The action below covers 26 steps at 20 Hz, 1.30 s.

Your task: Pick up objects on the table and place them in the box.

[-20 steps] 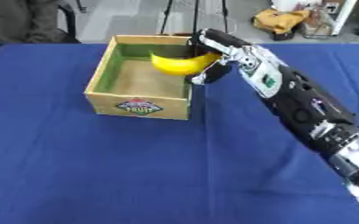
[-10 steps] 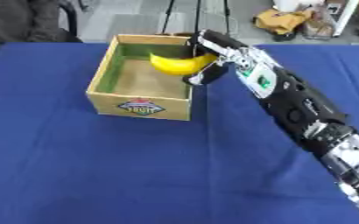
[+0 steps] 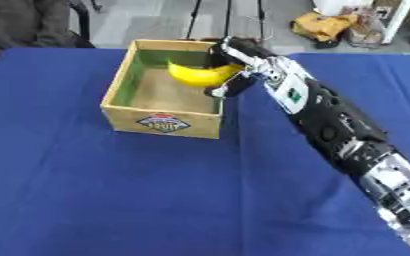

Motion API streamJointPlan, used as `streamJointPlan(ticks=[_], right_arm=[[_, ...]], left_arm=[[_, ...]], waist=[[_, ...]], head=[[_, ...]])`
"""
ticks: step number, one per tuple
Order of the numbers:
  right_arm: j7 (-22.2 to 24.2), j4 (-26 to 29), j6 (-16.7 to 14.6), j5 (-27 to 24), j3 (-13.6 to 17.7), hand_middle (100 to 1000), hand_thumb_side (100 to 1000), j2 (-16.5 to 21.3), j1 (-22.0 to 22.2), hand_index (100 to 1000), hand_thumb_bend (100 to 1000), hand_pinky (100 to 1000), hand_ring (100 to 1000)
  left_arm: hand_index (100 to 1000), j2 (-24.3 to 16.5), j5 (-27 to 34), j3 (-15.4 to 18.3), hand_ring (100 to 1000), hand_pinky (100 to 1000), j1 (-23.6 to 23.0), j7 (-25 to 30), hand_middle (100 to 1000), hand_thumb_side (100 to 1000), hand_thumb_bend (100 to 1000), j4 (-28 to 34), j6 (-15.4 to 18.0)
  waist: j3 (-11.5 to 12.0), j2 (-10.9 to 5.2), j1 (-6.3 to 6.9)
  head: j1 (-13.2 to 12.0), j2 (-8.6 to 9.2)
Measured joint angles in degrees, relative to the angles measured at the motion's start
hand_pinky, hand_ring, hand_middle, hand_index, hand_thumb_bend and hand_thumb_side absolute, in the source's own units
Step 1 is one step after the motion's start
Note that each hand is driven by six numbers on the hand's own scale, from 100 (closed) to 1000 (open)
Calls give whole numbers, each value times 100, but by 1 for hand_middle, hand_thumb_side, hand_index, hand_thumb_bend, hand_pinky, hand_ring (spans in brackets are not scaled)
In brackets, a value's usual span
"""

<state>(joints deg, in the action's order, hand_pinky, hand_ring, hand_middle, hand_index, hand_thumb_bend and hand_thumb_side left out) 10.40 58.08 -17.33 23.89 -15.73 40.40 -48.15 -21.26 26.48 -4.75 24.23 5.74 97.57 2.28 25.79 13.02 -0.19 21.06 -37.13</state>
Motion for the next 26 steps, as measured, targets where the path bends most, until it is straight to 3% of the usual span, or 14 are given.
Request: streamJointPlan(ticks=[13, 26], right_arm=[[17, -63, -28, 7, 13, 481, 100, -88, -84, 615, 474, 586, 475], [-9, -227, -55, 82, 20, 480, 100, -138, -103, 614, 475, 588, 471]], left_arm=[[904, 5, 21, -43, 838, 793, 74, 71, 825, 722, 1000, 29, -25], [905, 106, 46, -109, 839, 794, 157, 143, 827, 726, 1000, 35, -54]], waist=[[190, -9, -53], [533, 149, -14]], head=[[44, 72], [176, 149]])
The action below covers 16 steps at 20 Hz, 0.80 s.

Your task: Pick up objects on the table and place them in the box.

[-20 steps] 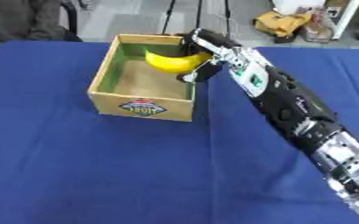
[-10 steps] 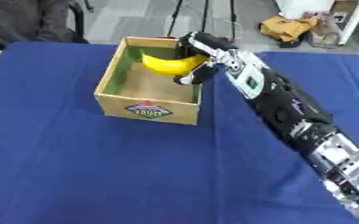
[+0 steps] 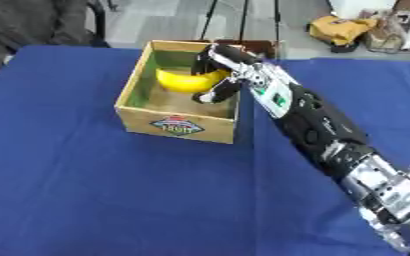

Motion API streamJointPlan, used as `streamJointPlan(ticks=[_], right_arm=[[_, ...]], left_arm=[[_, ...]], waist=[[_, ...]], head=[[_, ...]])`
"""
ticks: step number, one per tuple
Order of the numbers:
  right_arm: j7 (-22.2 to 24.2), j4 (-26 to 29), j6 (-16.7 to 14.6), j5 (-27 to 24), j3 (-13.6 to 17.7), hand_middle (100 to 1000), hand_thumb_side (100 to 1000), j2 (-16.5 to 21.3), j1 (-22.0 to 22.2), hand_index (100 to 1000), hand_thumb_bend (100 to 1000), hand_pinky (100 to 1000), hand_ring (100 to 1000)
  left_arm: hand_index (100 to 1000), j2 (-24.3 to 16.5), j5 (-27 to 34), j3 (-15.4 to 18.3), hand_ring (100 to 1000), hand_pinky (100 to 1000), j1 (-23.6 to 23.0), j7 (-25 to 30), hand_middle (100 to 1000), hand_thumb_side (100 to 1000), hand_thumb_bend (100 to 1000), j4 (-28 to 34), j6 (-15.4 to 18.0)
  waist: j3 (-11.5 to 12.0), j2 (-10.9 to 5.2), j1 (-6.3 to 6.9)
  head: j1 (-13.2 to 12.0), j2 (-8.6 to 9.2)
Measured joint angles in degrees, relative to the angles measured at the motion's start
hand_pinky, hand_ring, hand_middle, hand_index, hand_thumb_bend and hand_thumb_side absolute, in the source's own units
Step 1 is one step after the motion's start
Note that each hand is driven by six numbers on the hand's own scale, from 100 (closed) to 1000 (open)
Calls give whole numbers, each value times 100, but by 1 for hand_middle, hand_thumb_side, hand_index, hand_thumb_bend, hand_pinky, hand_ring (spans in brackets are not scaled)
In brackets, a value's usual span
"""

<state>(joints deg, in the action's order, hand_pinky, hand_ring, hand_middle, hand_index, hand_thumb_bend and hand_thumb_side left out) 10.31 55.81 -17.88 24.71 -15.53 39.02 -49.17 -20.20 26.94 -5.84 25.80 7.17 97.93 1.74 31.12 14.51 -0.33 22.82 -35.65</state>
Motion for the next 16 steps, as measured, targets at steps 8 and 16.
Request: streamJointPlan(ticks=[8, 16], right_arm=[[-61, -161, -31, 86, 35, 481, 100, -58, 0, 615, 477, 589, 472], [-131, -254, -63, 150, 71, 482, 100, -97, -26, 618, 478, 591, 473]], left_arm=[[905, 48, 22, -31, 840, 795, 5, 14, 827, 729, 1000, 30, -9], [905, 54, 23, -32, 841, 795, 15, 26, 828, 730, 1000, 31, -20]], waist=[[167, 72, 23], [242, 109, 18]], head=[[113, 51], [191, 98]])
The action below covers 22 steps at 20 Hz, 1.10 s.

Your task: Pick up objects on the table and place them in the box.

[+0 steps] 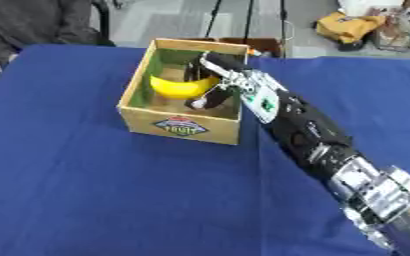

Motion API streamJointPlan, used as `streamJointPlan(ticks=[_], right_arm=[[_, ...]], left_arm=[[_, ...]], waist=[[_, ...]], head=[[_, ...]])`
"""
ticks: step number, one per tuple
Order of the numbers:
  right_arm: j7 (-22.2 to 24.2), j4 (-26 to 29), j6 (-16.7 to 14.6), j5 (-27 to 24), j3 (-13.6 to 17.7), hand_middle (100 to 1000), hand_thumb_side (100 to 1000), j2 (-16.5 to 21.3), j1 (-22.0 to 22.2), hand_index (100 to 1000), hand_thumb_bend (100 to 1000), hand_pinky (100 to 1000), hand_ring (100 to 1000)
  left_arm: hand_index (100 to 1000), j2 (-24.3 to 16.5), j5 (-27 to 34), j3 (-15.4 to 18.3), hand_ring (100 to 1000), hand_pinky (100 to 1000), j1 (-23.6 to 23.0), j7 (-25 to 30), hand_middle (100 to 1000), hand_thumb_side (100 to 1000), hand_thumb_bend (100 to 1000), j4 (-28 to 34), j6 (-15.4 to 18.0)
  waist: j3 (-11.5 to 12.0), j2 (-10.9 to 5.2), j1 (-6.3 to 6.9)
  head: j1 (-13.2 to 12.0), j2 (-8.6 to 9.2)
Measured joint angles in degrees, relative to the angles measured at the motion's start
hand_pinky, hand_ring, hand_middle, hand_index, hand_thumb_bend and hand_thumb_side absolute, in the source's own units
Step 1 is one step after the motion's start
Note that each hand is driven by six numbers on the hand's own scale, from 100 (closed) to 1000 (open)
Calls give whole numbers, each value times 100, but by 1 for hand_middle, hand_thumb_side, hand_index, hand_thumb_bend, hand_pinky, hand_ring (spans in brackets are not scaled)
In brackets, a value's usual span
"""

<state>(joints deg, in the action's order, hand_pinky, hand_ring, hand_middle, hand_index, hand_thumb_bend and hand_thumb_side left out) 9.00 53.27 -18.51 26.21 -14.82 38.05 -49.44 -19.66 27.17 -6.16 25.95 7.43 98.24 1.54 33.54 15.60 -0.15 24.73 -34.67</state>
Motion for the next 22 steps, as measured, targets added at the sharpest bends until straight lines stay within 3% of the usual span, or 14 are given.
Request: streamJointPlan(ticks=[16, 22], right_arm=[[26, -202, -28, 120, 68, 508, 100, -8, -3, 652, 492, 609, 499], [149, -237, -73, 217, 64, 553, 206, -11, -15, 693, 555, 645, 537]], left_arm=[[906, 4, 1, -7, 837, 797, 13, 13, 829, 729, 1000, 2, -8], [906, 25, 1, -33, 836, 798, 14, 23, 830, 729, 1000, 2, -16]], waist=[[-148, 17, -1], [-166, 18, -1]], head=[[54, 4], [56, 4]])
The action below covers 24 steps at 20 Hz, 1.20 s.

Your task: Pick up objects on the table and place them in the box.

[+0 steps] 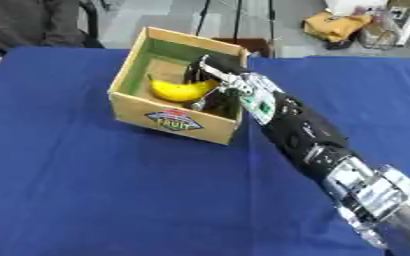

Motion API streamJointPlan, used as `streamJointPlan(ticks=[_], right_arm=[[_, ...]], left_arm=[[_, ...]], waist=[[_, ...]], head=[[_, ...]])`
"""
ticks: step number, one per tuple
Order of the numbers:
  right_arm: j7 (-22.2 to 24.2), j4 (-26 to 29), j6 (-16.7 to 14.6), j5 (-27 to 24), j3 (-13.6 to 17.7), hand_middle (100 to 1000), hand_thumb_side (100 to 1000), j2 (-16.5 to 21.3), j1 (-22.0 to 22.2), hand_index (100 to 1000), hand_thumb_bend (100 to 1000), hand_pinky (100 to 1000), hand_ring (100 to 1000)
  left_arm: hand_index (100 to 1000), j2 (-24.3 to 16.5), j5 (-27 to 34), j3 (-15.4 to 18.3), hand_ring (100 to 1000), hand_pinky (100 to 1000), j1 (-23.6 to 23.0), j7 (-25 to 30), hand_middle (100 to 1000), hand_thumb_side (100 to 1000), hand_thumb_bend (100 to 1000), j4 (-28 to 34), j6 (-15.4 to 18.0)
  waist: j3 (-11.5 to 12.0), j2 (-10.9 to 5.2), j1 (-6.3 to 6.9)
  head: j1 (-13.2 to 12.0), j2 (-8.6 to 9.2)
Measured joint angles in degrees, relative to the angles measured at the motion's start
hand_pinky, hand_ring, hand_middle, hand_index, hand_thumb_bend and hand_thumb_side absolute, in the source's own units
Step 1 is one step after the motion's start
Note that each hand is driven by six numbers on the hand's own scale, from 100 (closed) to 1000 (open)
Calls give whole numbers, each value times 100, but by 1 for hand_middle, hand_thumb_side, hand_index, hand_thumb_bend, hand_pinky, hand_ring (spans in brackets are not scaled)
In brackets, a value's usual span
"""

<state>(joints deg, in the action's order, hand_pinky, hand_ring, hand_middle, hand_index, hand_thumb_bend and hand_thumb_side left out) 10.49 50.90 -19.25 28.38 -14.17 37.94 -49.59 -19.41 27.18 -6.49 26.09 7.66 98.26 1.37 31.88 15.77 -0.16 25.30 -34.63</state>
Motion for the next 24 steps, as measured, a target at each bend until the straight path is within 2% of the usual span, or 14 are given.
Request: streamJointPlan(ticks=[3, 10, 12, 18, 24], right_arm=[[53, 0, -34, 35, -3, 584, 280, -7, -6, 723, 605, 667, 561], [113, 17, -94, 52, -34, 694, 349, -40, -15, 801, 656, 736, 634], [132, 46, -114, 39, -38, 743, 395, -46, -15, 841, 678, 773, 672], [115, 280, -114, -162, -108, 744, 387, -88, -9, 858, 670, 784, 671], [41, 593, -21, -386, -179, 739, 376, -90, -14, 858, 666, 778, 662]], left_arm=[[906, 18, 0, -1, 836, 798, 3, 5, 830, 729, 1000, 0, -3], [907, 19, 0, -2, 836, 799, 8, 26, 830, 728, 1000, 0, -2], [907, 19, 0, -2, 836, 799, 8, 28, 830, 728, 1000, 0, -1], [907, 19, 0, -3, 837, 800, 8, 36, 831, 726, 1000, 0, 4], [907, 19, 0, -4, 835, 800, 7, 49, 831, 720, 1000, -1, -4]], waist=[[-8, 2, 0], [-10, 2, -10], [-16, 2, -12], [-61, -5, -30], [-83, -114, -48]], head=[[1, 0], [1, 0], [1, 0], [-7, 0], [-20, 0]])
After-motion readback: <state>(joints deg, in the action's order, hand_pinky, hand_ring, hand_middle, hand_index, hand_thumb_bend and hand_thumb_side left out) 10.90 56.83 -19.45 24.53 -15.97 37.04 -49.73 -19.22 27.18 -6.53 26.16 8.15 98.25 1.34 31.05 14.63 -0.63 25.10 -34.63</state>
